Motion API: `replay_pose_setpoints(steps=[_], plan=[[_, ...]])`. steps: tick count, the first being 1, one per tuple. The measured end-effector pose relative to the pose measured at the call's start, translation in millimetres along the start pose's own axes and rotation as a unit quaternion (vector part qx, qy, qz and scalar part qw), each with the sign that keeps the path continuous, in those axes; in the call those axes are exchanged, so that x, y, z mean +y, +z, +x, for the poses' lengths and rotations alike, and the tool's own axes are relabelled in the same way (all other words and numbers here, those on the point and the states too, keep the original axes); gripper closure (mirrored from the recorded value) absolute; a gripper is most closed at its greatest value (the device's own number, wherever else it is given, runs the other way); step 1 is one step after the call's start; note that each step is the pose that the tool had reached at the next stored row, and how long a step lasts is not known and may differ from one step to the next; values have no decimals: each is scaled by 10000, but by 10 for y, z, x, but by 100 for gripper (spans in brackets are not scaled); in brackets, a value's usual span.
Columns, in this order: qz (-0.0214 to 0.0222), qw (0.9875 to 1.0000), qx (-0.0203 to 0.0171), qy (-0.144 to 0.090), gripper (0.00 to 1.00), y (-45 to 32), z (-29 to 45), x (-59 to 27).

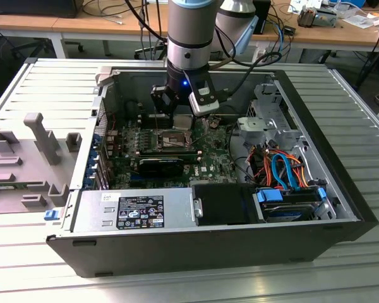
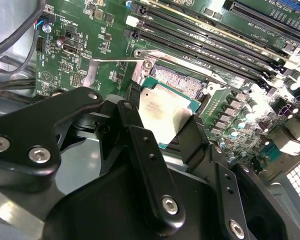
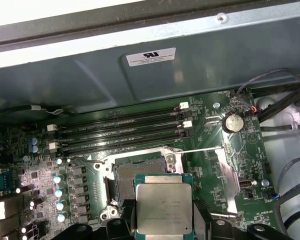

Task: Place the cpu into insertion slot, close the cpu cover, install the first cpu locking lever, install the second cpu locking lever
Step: 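Place the cpu into insertion slot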

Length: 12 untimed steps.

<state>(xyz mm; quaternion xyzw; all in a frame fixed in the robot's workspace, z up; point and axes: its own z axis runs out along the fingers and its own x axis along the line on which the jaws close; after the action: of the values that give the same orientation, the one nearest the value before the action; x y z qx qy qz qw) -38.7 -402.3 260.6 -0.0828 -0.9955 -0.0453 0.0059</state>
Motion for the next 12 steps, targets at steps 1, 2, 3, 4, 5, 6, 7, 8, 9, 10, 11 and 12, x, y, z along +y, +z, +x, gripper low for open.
replay_pose_setpoints(steps=[1, 2, 3, 4, 5, 6, 7, 8, 9, 10, 11, 12], plan=[[0, 10000, -1, 12, 46, 0, 0, 0], [-1, 10000, -2, 22, 46, 0, 0, 0], [0, 10000, -2, 28, 46, 0, 0, 0], [-1, 10000, -3, 34, 46, 0, 0, 0], [-1, 10000, -4, 44, 46, 0, 0, 0], [-1, 10000, -5, 51, 46, 0, 0, 0], [-2, 10000, -5, 58, 46, 0, 0, 0], [-1, 10000, -6, 65, 46, 0, 0, 0], [-1, 10000, -6, 71, 46, 0, 0, 0], [-2, 10000, -7, 82, 46, 0, 0, 0], [-2, 10000, -8, 91, 46, 0, 0, 0], [-2, 9999, -9, 105, 46, 0, 0, -1]])
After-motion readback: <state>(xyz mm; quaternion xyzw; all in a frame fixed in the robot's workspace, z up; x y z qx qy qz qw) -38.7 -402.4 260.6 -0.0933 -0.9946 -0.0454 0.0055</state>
